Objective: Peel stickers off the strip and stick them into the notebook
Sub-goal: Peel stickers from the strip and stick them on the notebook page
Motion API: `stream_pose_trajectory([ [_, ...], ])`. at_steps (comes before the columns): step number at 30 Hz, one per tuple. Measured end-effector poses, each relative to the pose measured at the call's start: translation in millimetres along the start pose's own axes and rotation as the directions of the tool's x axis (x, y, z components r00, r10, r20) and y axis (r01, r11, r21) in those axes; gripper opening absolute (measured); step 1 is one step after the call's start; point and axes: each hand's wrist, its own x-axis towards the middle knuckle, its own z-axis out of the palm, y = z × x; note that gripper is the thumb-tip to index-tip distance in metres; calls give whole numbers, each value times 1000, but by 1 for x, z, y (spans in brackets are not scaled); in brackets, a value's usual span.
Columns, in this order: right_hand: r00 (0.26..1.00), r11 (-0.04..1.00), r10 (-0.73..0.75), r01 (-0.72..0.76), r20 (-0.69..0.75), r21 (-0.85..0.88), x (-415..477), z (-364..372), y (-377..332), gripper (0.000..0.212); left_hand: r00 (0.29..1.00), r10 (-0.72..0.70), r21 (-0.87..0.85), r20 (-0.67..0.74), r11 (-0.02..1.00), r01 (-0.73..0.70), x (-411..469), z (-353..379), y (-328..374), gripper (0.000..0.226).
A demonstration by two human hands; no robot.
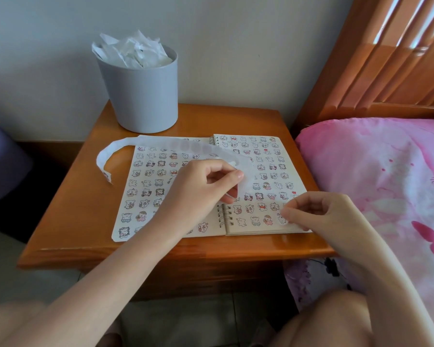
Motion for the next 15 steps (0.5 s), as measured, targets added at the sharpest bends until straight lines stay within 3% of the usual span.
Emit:
stream_pose_trajectory([
  [15, 1000, 1000, -14, 14, -16, -27, 2, 1, 3, 5, 1000, 3, -9, 5, 1000, -3, 1, 1, -2, 12],
])
